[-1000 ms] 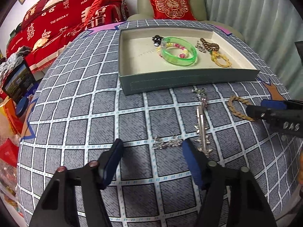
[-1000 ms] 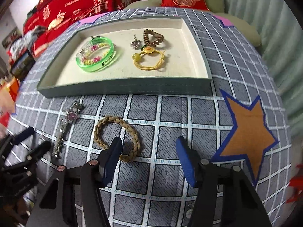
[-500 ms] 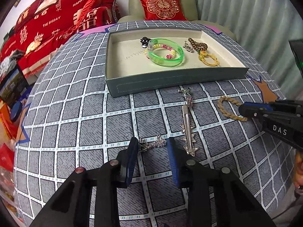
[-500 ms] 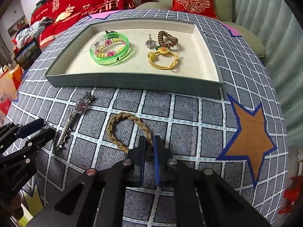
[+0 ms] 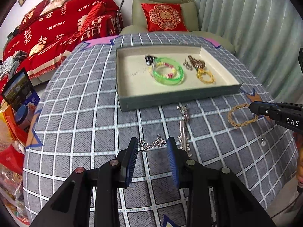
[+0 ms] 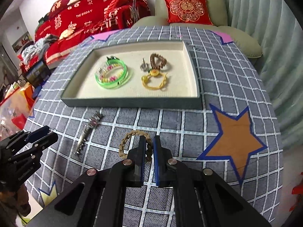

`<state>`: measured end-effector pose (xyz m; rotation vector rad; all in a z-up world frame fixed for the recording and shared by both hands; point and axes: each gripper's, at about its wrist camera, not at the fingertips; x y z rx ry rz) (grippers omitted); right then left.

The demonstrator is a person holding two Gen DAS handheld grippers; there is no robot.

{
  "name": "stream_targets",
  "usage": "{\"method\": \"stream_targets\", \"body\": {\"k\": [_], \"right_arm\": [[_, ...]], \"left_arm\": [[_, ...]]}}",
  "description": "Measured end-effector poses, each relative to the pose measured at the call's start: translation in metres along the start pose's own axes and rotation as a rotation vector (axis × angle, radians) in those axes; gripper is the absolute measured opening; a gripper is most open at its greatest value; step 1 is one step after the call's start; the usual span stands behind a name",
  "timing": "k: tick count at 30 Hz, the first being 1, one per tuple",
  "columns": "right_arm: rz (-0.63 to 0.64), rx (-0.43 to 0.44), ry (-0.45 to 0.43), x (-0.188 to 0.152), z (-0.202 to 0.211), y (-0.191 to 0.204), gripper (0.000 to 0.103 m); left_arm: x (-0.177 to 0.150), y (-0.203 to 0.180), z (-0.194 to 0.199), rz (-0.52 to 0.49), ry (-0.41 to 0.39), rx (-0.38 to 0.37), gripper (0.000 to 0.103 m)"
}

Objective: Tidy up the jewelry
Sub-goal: 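Carry the rope bracelet in the right tool while the left tool grasps the silver brooch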

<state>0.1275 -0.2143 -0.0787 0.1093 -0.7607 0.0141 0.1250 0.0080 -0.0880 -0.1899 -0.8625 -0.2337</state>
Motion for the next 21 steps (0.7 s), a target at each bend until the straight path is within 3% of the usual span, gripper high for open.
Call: {"method": "stream_targets", "body": {"k": [10, 21], "right_arm": [[-0.026, 0.038, -0.087, 0.042, 0.026, -0.008, 0.008], [-0.057, 0.066, -0.116, 0.094, 0.001, -0.018, 0.008]], "left_arm": [[0.045, -0.001, 0.009, 0.024, -0.052, -0.021, 0.041], [0.1, -0.007, -0.016, -0.013, -0.098, -0.006, 0.041]]}}
Point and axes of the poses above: each gripper's, at about its wrist camera, not at the fingertips, and z roughly against the way its jaws point, y to its left, x to its top, and after that the axes turned 13 degrees about -y, right-handed
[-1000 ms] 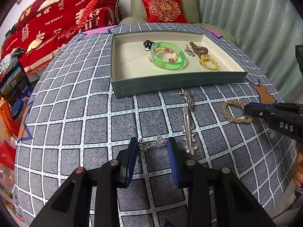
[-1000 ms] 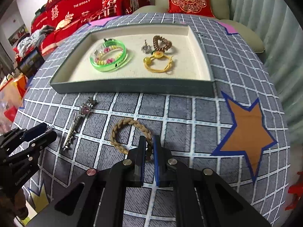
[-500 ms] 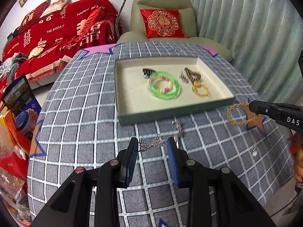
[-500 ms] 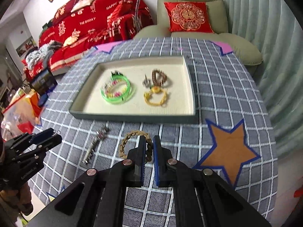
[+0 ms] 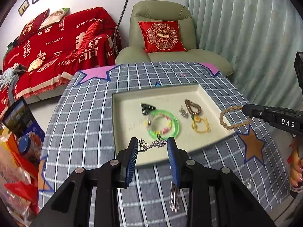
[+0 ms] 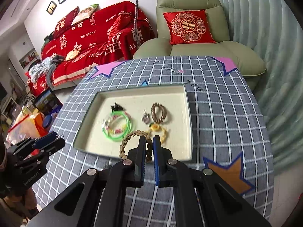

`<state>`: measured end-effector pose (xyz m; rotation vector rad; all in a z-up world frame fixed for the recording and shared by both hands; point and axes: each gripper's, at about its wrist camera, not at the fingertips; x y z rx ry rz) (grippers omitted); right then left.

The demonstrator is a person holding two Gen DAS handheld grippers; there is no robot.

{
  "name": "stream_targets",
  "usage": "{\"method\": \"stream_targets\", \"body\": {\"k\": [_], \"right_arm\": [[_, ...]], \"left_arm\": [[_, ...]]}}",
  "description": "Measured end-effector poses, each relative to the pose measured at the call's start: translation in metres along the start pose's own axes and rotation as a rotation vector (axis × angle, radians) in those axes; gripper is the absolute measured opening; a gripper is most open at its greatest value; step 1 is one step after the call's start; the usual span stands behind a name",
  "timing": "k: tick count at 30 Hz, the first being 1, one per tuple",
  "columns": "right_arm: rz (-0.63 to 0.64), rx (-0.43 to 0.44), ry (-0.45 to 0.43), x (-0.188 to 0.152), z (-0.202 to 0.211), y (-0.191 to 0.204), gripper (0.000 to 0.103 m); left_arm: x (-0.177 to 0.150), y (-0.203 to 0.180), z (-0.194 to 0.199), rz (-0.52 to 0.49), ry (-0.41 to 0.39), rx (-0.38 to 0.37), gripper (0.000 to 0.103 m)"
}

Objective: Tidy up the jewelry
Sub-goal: 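Carry the rope bracelet in the right tool while the left tool grasps the silver brooch, then lower the rope bracelet and silver brooch in both tools into the tray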

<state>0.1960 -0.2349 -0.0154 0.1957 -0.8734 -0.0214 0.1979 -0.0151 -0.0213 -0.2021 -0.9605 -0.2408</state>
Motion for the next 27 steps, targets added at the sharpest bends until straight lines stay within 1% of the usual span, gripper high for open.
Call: {"method": "stream_targets", "body": {"k": [5, 9, 13, 18, 27], "right_arm": [[-0.045, 0.02, 0.006, 0.016, -0.027, -0.009, 0.008], [-0.079, 0.025, 0.013, 0.022, -0.051, -0.016, 0.008], [-0.086, 0.018, 0.022, 0.02, -0.072, -0.019, 0.008], [-0.114, 0.009, 0.039, 0.015, -0.099, -0.026, 0.008], [-0.107, -0.023, 0.051, 0.002, -0.125, -0.033, 0.008]], "left_arm": [[0.01, 0.001, -0.029, 0.012, 0.013, 0.013, 0.041], [0.013, 0.004, -0.059, 0.035, 0.031, 0.03, 0.041], [0.012, 0.006, -0.079, 0.05, 0.042, 0.048, 0.041], [0.007, 0.005, -0.105, 0.034, 0.058, 0.074, 0.041], [-0.005, 0.007, -0.128, 0.038, 0.08, 0.11, 0.041]]}}
Point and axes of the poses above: each gripper's, at about its wrist camera, not at the fingertips, and z roughly against the way its jaws point, y to its left, x to its top, and after that the axes turned 13 degrees about -y, right-handed
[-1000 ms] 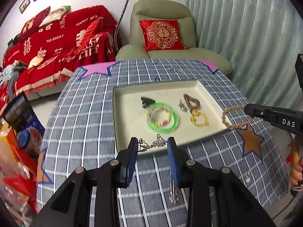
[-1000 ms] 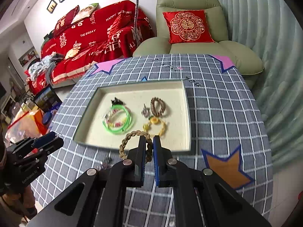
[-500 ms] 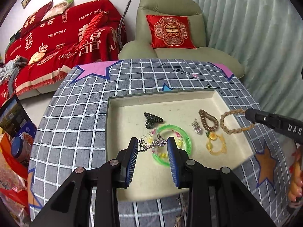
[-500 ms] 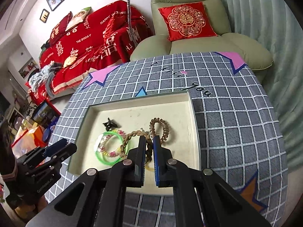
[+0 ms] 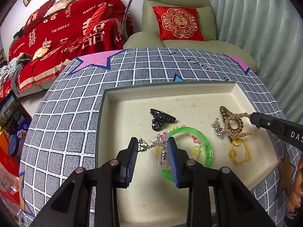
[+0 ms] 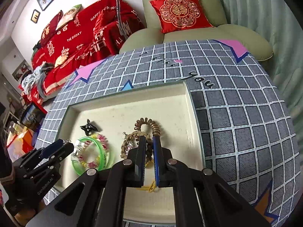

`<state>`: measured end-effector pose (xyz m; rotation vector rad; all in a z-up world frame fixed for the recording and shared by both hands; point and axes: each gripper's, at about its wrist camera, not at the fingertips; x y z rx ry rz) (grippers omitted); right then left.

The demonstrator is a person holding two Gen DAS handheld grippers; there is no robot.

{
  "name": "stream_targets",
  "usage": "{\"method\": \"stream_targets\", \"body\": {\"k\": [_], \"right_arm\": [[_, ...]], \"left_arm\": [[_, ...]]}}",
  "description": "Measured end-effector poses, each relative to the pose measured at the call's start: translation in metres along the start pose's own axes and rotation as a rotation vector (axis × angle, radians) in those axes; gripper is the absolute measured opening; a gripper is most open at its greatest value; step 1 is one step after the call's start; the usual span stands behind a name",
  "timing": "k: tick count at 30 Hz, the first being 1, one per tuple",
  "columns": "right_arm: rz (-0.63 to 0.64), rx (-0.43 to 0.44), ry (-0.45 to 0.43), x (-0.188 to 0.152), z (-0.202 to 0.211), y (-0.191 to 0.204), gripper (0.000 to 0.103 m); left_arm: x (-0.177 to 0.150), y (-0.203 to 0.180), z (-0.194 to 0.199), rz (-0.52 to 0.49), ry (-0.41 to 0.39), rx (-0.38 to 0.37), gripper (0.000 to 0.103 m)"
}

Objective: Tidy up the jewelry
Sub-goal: 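Lower the rope bracelet and silver brooch in both tools into the tray, then open the right tool releasing the rope bracelet while the left tool releases the silver brooch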

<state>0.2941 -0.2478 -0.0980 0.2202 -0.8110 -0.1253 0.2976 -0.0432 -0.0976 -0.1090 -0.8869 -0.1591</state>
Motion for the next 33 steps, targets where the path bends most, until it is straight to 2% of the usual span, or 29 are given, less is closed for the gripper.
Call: {"method": "stream_targets", "body": {"k": [11, 23, 26, 28, 30, 33], "right_arm": [[0.04, -0.028, 0.039, -0.016, -0.017, 0.003, 0.008], [0.045, -0.035, 0.084, -0.026, -0.026, 0.001, 0.011], [0.037, -0.033, 0.085, -0.026, -0.026, 0.0, 0.026], [0.026, -0.02, 0.078, -0.024, -0.023, 0.0, 0.047], [0.019, -0.007, 0.057, -0.021, -0.016, 0.001, 0.059], [0.009, 0.004, 0.029, -0.015, -0.005, 0.004, 0.061]], "left_arm": [[-0.004, -0.009, -0.004, -0.041, -0.015, 0.018, 0.041], [-0.01, -0.011, -0.009, -0.054, 0.003, 0.039, 0.041], [-0.009, -0.011, -0.007, -0.051, 0.002, 0.043, 0.041], [-0.008, -0.012, -0.003, -0.058, -0.004, 0.048, 0.041], [-0.007, -0.013, 0.002, -0.07, -0.015, 0.056, 0.041], [-0.004, -0.014, 0.011, -0.082, -0.03, 0.06, 0.041]]}}
Point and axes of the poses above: each gripper's, at about its wrist camera, not at the fingertips, and z roughly against the way its jaws point, y to its left, x to its top, and after that the axes turned 13 degrees about -y, right-handed
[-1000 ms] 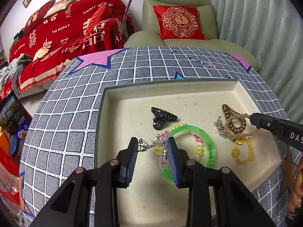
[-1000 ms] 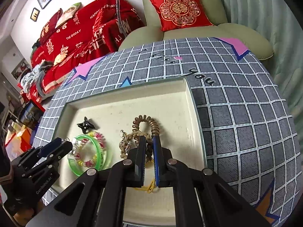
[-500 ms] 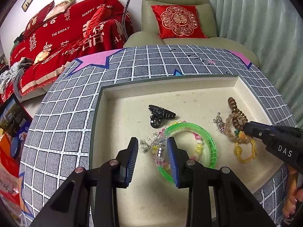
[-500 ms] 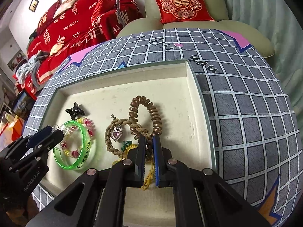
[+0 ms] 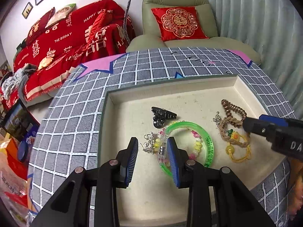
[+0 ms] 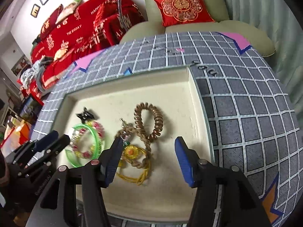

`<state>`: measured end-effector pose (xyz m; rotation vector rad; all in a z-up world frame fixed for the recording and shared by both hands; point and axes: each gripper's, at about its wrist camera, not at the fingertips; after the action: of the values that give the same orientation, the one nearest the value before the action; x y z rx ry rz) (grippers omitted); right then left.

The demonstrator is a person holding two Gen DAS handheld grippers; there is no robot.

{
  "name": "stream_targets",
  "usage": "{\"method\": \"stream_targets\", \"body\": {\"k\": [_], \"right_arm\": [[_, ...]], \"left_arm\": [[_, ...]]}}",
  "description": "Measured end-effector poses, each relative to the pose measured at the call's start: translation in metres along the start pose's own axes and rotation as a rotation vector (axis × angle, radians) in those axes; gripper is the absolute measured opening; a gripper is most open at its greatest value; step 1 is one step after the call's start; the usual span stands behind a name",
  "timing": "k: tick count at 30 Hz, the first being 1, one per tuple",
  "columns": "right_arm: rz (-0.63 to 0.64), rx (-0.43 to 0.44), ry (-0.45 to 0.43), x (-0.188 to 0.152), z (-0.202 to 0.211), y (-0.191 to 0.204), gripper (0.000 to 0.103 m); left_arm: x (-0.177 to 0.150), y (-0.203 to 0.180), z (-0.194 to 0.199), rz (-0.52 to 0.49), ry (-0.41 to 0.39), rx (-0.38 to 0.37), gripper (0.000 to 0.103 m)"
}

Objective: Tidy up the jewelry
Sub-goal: 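Open the right tool releasing the rope bracelet while the left tool releases the silver brooch, then withdraw both open tools from the tray over the remaining silver pieces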

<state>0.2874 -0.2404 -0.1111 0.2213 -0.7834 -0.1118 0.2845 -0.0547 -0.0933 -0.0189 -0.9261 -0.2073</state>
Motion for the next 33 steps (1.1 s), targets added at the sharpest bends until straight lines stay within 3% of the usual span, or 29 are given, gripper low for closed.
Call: {"method": "stream_targets", "body": {"k": [3, 4, 5, 6, 7, 11, 14, 16, 24, 33], "right_arm": [[-0.033, 0.012, -0.021, 0.005, 0.013, -0.002, 0.066], [-0.04, 0.014, -0.027, 0.007, 0.017, -0.002, 0.066], [-0.048, 0.017, -0.034, 0.008, 0.022, -0.004, 0.066], [-0.052, 0.02, -0.038, 0.01, 0.027, -0.004, 0.067], [-0.055, 0.02, -0.042, 0.011, 0.03, -0.004, 0.067], [-0.062, 0.025, -0.056, 0.01, 0.049, -0.007, 0.067], [-0.08, 0.039, -0.056, 0.007, 0.06, -0.009, 0.08], [-0.084, 0.044, -0.064, 0.006, 0.069, -0.01, 0.08], [-0.103, 0.073, -0.078, 0.001, 0.098, -0.007, 0.081], [-0.115, 0.071, -0.06, -0.02, 0.123, -0.013, 0.082]], "left_arm": [[0.002, 0.001, 0.009, 0.001, -0.01, -0.01, 0.042], [0.003, 0.001, 0.013, 0.003, -0.013, -0.011, 0.057], [0.004, 0.003, 0.016, 0.009, -0.02, -0.006, 0.087], [0.004, 0.004, 0.022, 0.019, -0.041, 0.002, 0.096], [0.005, 0.005, 0.028, 0.025, -0.064, 0.007, 0.098], [0.004, 0.006, 0.039, 0.023, -0.059, -0.008, 0.098], [0.002, 0.007, 0.051, 0.02, -0.066, -0.014, 0.099], [-0.001, 0.009, 0.059, 0.014, -0.068, -0.019, 0.103], [-0.016, 0.016, 0.094, 0.023, -0.069, -0.05, 0.103], [-0.06, 0.008, 0.116, -0.002, -0.014, -0.062, 0.103]]}}
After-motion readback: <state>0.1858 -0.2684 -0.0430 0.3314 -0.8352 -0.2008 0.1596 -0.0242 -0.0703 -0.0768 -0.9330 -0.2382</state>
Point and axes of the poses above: each gripper's, at about its wrist camera, not at the fingertips, and z roughly against the way its jaws point, y to its left, x to its top, and after that the axes turned 13 degrees about -y, right-handed
